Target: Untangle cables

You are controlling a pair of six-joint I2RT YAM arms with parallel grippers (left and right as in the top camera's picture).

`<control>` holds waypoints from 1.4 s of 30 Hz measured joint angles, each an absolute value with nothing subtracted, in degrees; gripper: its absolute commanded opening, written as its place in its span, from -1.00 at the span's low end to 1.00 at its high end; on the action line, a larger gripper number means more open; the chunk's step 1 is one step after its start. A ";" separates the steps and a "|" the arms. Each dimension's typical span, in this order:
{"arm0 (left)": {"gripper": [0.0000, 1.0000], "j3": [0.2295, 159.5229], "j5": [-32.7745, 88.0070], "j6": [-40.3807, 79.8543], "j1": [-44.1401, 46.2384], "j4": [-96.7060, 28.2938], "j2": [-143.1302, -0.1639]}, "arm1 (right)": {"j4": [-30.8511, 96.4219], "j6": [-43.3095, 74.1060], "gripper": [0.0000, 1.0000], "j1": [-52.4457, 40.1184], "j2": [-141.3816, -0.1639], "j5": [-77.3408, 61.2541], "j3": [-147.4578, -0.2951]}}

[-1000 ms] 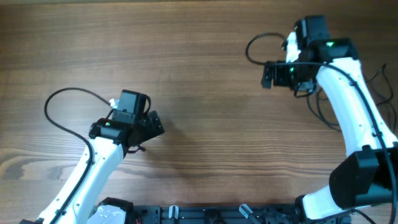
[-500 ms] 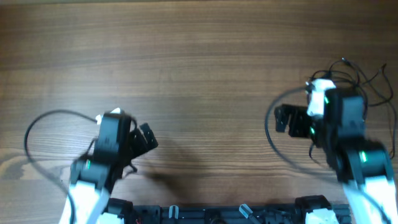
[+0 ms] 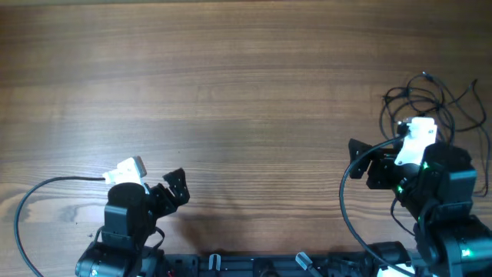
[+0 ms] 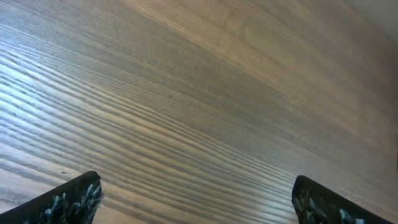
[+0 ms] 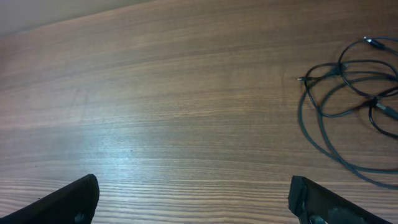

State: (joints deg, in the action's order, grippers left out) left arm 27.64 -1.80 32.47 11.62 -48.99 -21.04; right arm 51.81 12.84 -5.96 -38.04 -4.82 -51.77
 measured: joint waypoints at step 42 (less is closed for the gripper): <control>1.00 27.55 -1.83 32.49 11.62 -49.28 -21.04 | 0.27 11.49 0.99 -5.96 -1.10 -5.58 -12.51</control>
State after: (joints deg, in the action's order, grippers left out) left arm 27.55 -1.83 32.49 11.62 -49.28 -21.04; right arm 0.27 11.49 -5.96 -1.10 -5.58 -12.51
